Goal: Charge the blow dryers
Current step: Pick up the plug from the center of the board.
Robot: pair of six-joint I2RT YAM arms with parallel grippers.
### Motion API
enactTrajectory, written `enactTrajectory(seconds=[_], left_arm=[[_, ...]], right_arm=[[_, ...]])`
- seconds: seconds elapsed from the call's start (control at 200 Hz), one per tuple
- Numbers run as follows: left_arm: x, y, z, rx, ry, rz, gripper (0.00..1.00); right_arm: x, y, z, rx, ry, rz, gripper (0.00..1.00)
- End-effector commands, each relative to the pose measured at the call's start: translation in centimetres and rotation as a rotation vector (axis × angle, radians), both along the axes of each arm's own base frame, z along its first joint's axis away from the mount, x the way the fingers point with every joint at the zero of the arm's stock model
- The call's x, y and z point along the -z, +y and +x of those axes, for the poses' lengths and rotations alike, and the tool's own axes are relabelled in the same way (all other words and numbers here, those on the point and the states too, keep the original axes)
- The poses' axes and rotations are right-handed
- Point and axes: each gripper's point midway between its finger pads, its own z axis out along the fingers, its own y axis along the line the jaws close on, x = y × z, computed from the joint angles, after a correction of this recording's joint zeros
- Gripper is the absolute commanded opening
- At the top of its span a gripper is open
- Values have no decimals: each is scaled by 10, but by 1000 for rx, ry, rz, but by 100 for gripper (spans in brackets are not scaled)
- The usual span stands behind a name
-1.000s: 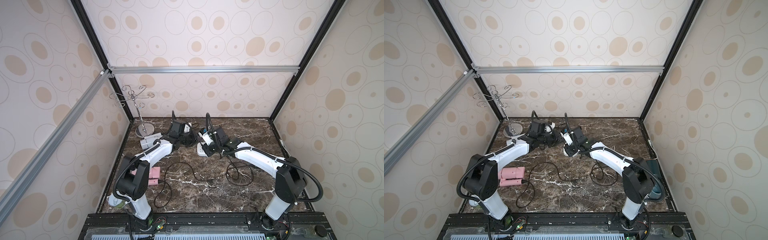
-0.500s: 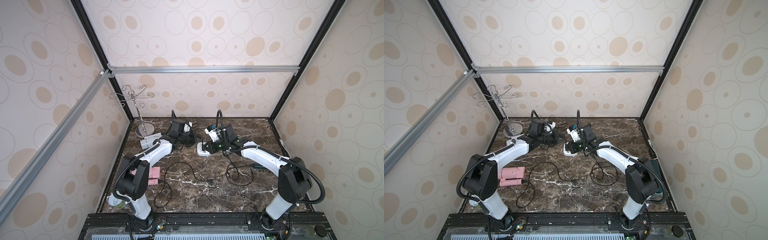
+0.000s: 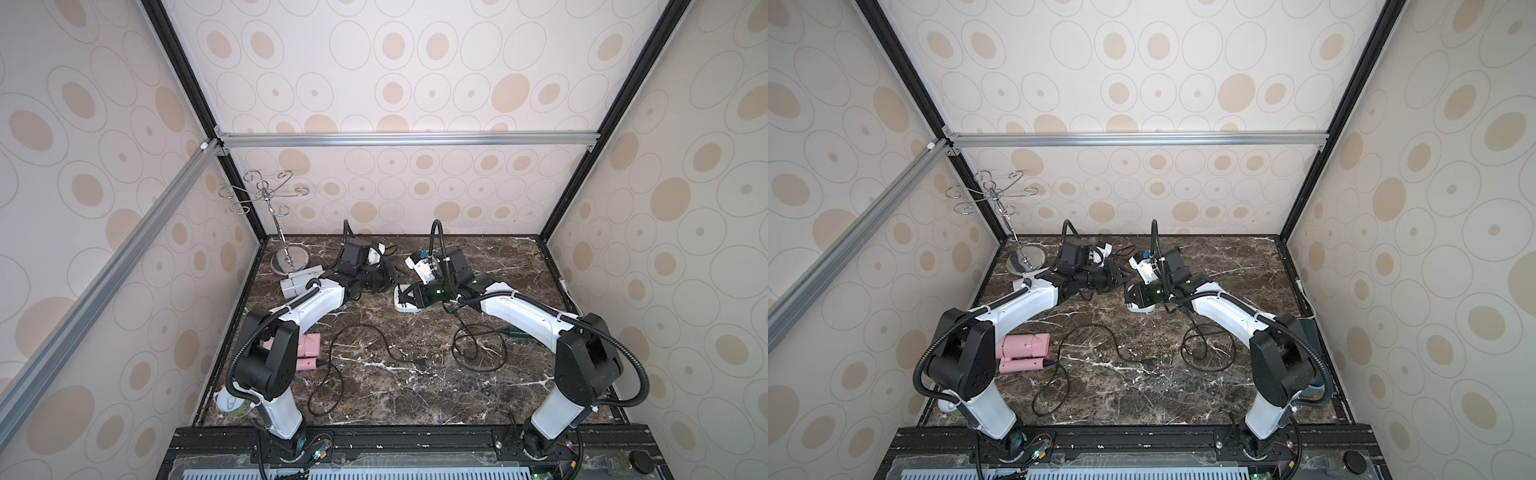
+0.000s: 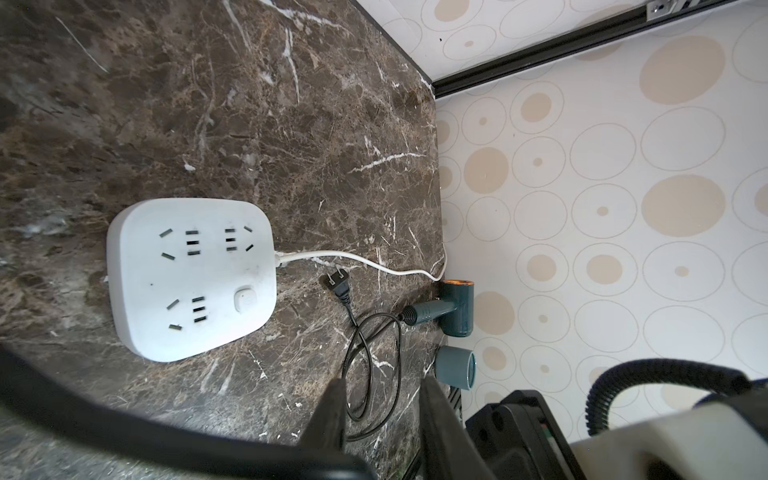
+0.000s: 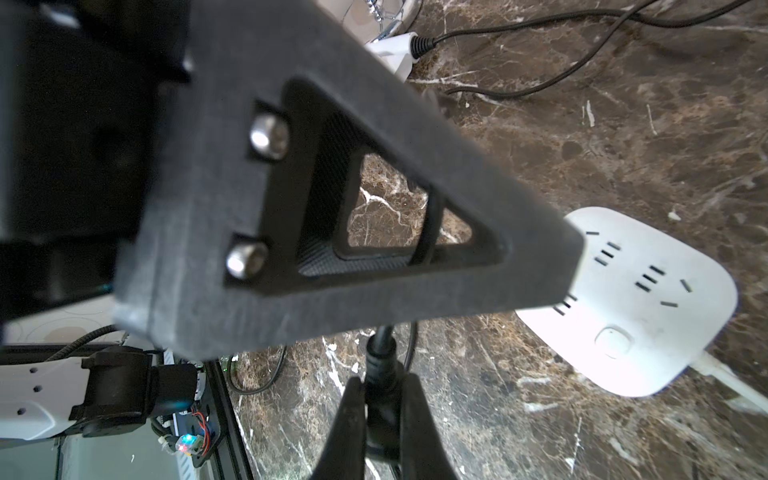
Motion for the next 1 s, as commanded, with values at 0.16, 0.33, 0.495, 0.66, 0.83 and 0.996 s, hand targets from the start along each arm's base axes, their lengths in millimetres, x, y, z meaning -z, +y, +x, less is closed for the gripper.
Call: enactTrajectory(seconds=[0.16,0.33,0.495,0.66,0.83,0.996], left_arm=[[-16,-3,1,21,-56,-27,0],[-13,0,3,13,-52,4,0],[-13,1,4,5,-50,7,0],[-10,1,3,6,-45,11,0],[-7,2,4,5,-39,29,0],[-5,2,4,4,-35,32,0]], right_arm=[[-11,9,2,-32,23,43,1],[-15,9,3,-29,47,20,25],[-15,8,4,-17,76,-9,32],[-10,6,3,-11,96,-44,30],[-4,8,-3,-37,100,-113,38],[1,7,-4,-35,86,-178,35]])
